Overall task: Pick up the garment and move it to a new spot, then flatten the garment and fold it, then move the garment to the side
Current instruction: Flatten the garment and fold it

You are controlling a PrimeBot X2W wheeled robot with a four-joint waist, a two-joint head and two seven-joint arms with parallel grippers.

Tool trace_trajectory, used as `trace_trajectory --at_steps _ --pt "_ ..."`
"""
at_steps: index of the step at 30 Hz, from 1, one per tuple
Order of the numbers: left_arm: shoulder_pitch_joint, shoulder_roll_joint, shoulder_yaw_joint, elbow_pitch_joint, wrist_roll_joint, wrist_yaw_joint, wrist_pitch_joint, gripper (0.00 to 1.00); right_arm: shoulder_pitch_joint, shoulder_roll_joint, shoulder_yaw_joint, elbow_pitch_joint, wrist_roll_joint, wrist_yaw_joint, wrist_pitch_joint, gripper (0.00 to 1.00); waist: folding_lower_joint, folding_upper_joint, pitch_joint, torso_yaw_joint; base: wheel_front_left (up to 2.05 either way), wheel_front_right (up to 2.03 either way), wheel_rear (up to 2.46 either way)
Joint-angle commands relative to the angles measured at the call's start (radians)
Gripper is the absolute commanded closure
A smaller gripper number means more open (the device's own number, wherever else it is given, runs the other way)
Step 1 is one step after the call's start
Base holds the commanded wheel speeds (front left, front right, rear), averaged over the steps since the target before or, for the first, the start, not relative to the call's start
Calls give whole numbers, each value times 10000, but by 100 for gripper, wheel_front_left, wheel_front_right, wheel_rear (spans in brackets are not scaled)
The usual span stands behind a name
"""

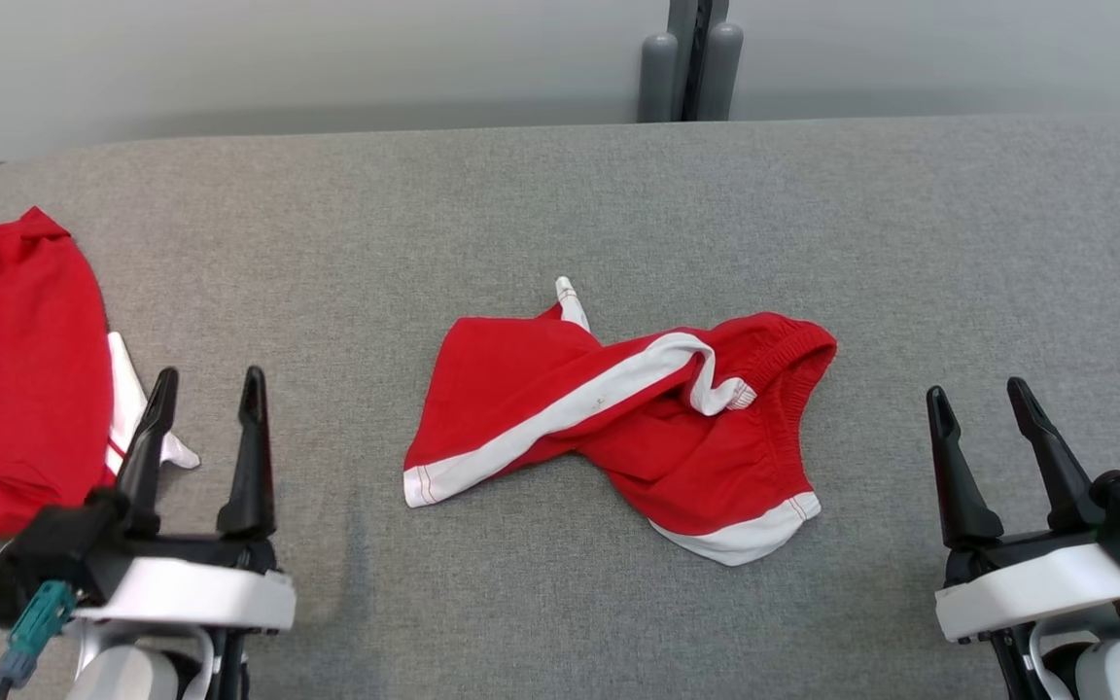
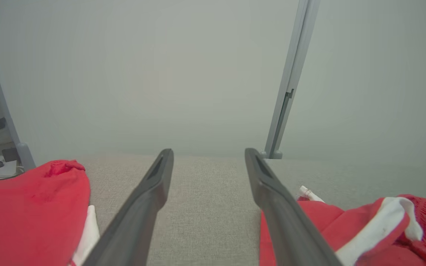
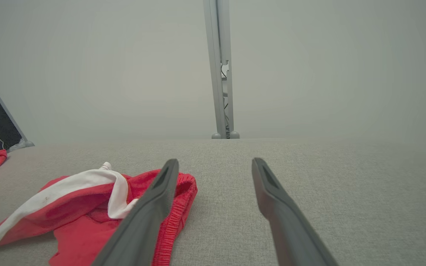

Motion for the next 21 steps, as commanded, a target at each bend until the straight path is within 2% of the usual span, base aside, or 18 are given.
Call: trace_trajectory --at_steps 1,8,21 --pt "224 92 167 -25 127 -95 -38 0 115 -56 7 -88 -60 2 55 0 0 0 -70 21 0 0 0" --pt "505 67 351 210 223 -345 -41 0 281 -33 8 -169 -68 2 131 0 0 0 -125 78 0 0 0" --pt "247 -134 350 391 351 -491 -42 0 262 -16 -68 -314 -93 2 188 0 0 0 -49 171 0 0 0"
